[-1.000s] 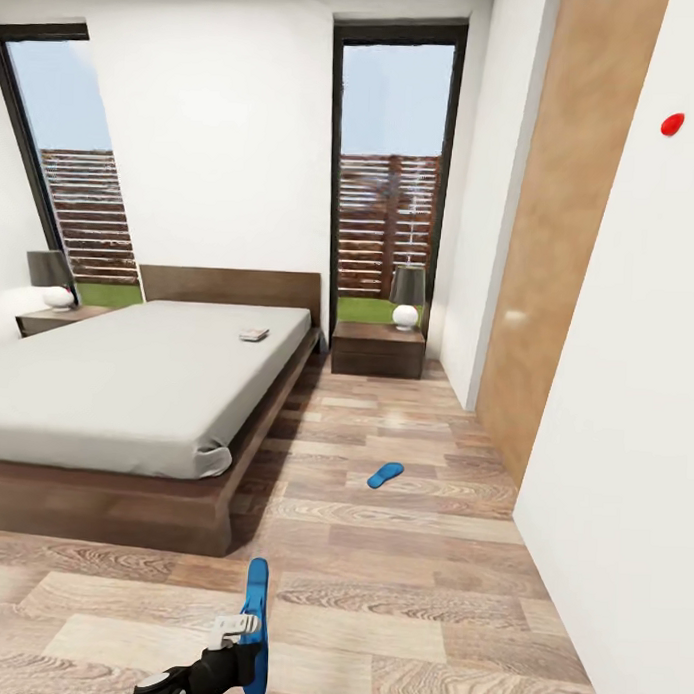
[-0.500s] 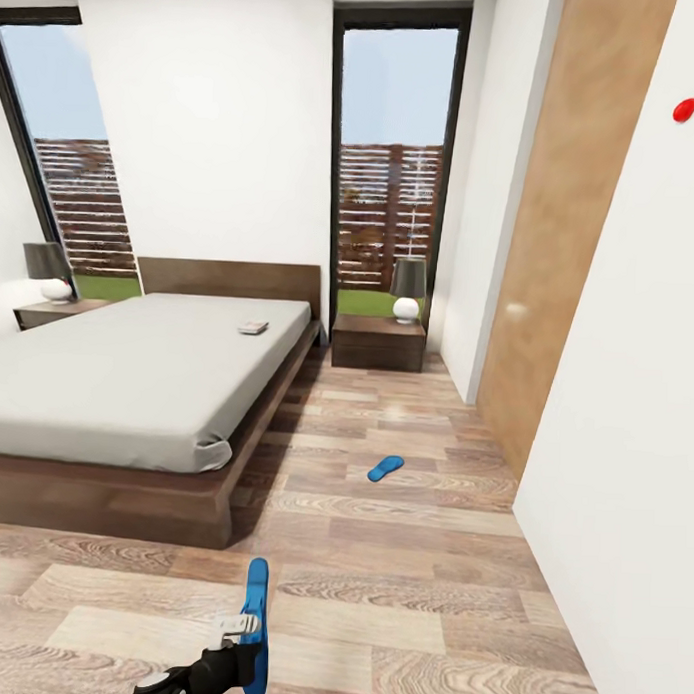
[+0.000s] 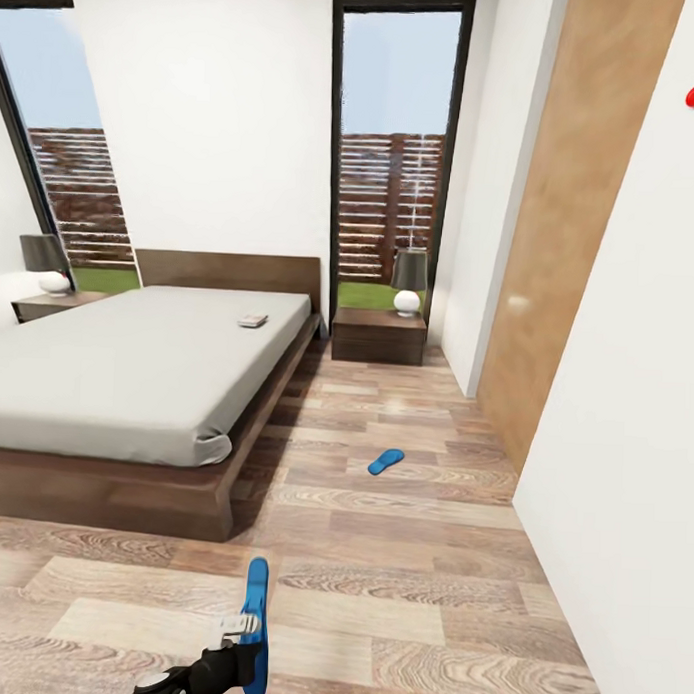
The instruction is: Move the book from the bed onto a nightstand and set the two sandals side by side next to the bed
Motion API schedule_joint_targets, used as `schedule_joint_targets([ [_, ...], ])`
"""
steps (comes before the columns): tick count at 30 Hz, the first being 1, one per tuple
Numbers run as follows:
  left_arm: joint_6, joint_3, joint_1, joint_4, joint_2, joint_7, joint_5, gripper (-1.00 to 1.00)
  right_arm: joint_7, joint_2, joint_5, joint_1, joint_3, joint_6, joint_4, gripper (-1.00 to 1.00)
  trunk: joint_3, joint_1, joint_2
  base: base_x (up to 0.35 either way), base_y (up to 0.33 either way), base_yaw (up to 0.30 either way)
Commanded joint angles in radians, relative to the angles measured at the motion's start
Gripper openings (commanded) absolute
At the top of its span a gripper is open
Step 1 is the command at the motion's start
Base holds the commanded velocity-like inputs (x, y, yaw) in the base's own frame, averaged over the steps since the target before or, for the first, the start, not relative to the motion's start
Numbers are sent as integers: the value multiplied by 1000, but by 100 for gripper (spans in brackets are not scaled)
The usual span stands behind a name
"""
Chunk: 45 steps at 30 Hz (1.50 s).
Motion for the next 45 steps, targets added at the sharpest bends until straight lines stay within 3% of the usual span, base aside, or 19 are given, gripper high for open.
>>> schedule_joint_targets([
  [1, 9, 6, 0, -1, -1, -6, 8, -100, 6, 0, -10, 0, -4, 7, -1, 100, -3, 0, 0, 0, 0, 0],
  [21, 9, 6, 0, -1, -1, -6, 8, -100, 6, 0, -10, 0, -3, 7, -1, 100, -33, 0, 0, 0, 0, -2],
  [45, 8, 8, 0, -1, 0, -5, 10, -100, 5, 3, -8, 0, -2, 5, 0, 100, -35, 0, 0, 52, 0, -1],
])
